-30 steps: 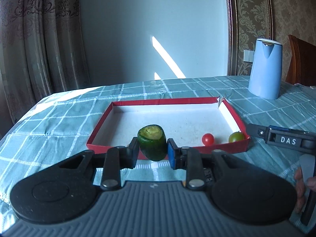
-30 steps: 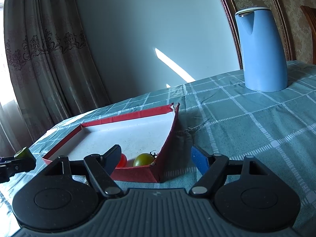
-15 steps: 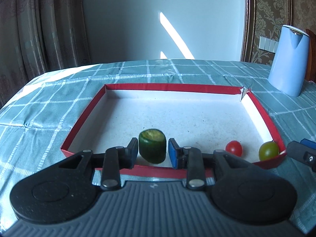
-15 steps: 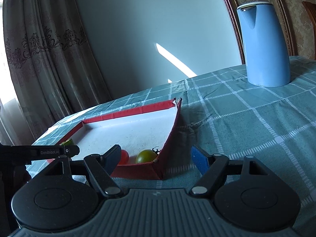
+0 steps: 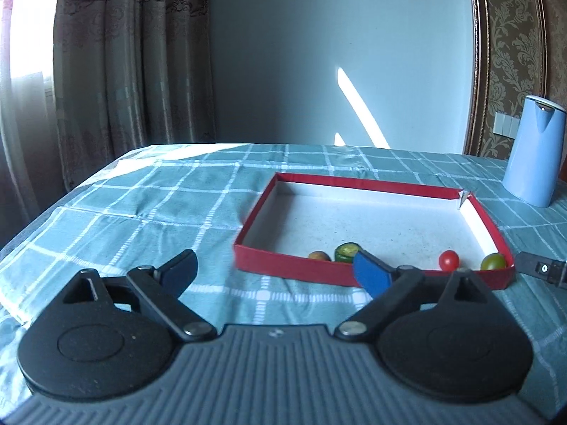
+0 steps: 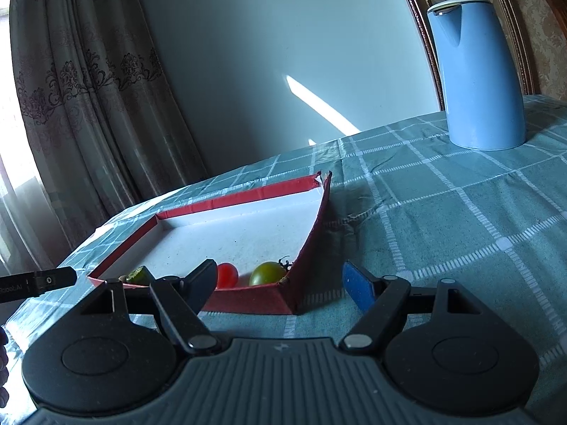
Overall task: Organize fruits
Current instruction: 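Lower the green pepper piece into the tray and open the left gripper, then grasp the second red cherry tomato with the right gripper and lift it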
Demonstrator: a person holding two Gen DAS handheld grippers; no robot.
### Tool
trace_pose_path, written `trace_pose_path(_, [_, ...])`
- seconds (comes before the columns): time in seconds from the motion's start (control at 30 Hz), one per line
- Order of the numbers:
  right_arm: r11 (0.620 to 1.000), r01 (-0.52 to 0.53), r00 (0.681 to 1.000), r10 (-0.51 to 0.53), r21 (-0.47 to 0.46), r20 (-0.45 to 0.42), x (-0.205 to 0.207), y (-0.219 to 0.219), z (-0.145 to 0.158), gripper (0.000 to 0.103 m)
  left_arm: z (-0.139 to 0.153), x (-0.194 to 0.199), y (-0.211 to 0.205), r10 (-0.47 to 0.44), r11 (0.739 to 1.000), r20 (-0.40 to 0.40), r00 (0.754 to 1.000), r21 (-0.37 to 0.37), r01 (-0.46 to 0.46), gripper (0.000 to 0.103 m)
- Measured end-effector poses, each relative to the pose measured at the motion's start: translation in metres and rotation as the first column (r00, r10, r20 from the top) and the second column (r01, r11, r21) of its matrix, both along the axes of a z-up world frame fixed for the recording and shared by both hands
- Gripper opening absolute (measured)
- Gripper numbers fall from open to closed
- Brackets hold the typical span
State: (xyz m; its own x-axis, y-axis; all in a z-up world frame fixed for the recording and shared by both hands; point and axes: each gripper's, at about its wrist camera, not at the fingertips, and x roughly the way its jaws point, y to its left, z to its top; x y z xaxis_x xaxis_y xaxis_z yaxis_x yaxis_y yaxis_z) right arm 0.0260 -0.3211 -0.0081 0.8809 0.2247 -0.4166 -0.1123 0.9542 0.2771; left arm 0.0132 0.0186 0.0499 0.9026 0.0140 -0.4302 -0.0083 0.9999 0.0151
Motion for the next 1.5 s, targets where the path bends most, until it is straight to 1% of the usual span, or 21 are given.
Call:
trace_pose_path(0.07, [1.0,-0.021,1.0,0.021,-0.014,-0.007,-0.006,0.004,-0.001,0.078,-0.005,-0.013,0.016,0.04,0.999,0.02,0.999,0.016,-0.041,0.098])
trace_pose_path(0.1, [0.999,-0.028,1.0,0.028,-0.022,-0.008,-0.01,0.005,-0.001,0.078,-0.009,-0.02,0.026,0.075,0.997,0.028,0.997,0.029,-0.076,0.1])
trace_pose_path(0.13, [0.999,-0.036,0.999,0.036,-0.032,-0.011,-0.014,0.008,-0.001,0.078,-0.012,-0.024,0.035,0.103,0.994,0.027,0.994,0.036,-0.104,0.101])
trace_pose_path(0.2, [0.997,-0.053,0.998,0.052,-0.056,-0.032,-0.02,0.012,-0.002,0.078,-0.02,-0.027,0.047,0.129,0.991,0.017,0.992,0.037,-0.129,0.103])
trace_pose_path(0.23, [0.995,-0.066,0.997,0.062,-0.078,-0.045,-0.023,0.016,-0.002,0.078,-0.025,-0.028,0.054,0.145,0.989,0.009,0.989,0.038,-0.146,0.103])
trace_pose_path(0.3, [0.991,-0.071,0.997,0.066,-0.118,-0.044,-0.028,0.022,-0.002,0.078,-0.032,-0.029,0.061,0.17,0.984,0.002,0.985,0.048,-0.17,0.103])
trace_pose_path(0.37, [0.982,-0.084,0.995,0.074,-0.171,-0.06,-0.029,0.029,-0.002,0.078,-0.036,-0.029,0.068,0.166,0.986,-0.029,0.986,0.019,-0.166,0.103])
trace_pose_path(0.47, [0.962,-0.102,0.994,0.086,-0.255,-0.074,-0.029,0.044,-0.003,0.078,-0.037,-0.032,0.073,0.155,0.988,-0.028,0.987,-0.012,-0.156,0.103])
trace_pose_path(0.57, [0.93,-0.141,0.989,0.118,-0.339,-0.088,-0.029,0.059,-0.006,0.078,-0.037,-0.033,0.077,0.148,0.988,-0.033,0.988,-0.045,-0.149,0.103])
trace_pose_path(0.67, [0.906,-0.172,0.984,0.141,-0.386,-0.108,-0.027,0.069,-0.008,0.077,-0.038,-0.032,0.083,0.146,0.985,-0.036,0.989,-0.085,-0.148,0.103])
trace_pose_path(0.77, [0.9,-0.185,0.981,0.146,-0.395,-0.126,-0.025,0.071,-0.01,0.07,-0.038,-0.033,0.087,0.147,0.982,-0.035,0.989,-0.116,-0.15,0.103])
trace_pose_path(0.8, [0.899,-0.19,0.98,0.149,-0.396,-0.133,-0.024,0.072,-0.011,0.069,-0.038,-0.034,0.087,0.148,0.981,-0.033,0.988,-0.12,-0.151,0.103])
trace_pose_path(0.87, [0.895,-0.2,0.977,0.154,-0.399,-0.146,-0.022,0.073,-0.011,0.063,-0.038,-0.035,0.088,0.15,0.98,-0.029,0.988,-0.126,-0.153,0.103])
trace_pose_path(1.0, [0.893,-0.207,0.976,0.158,-0.4,-0.153,-0.019,0.075,-0.012,0.059,-0.038,-0.035,0.089,0.149,0.98,-0.028,0.988,-0.128,-0.152,0.103])
trace_pose_path(1.07, [0.89,-0.217,0.973,0.162,-0.401,-0.165,-0.017,0.076,-0.013,0.047,-0.038,-0.035,0.089,0.149,0.98,-0.03,0.988,-0.128,-0.152,0.103])
trace_pose_path(1.1, [0.891,-0.223,0.971,0.169,-0.394,-0.166,-0.016,0.076,-0.013,0.045,-0.038,-0.035,0.089,0.149,0.98,-0.031,0.988,-0.129,-0.152,0.103])
trace_pose_path(1.17, [0.896,-0.217,0.973,0.164,-0.387,-0.165,-0.015,0.076,-0.013,0.028,-0.038,-0.035,0.088,0.152,0.98,-0.031,0.988,-0.128,-0.155,0.103])
trace_pose_path(1.33, [0.901,-0.199,0.978,0.156,-0.385,-0.141,-0.018,0.075,-0.011,0.026,-0.038,-0.035,0.088,0.152,0.98,-0.032,0.988,-0.127,-0.155,0.103])
trace_pose_path(1.47, [0.92,-0.169,0.985,0.149,-0.354,-0.084,-0.023,0.07,0.0,0.026,-0.039,-0.034,0.088,0.148,0.981,-0.039,0.988,-0.12,-0.152,0.103])
trace_pose_path(1.5, [0.926,-0.152,0.988,0.141,-0.346,-0.055,-0.023,0.068,0.005,0.026,-0.039,-0.033,0.087,0.145,0.982,-0.041,0.989,-0.117,-0.149,0.103])
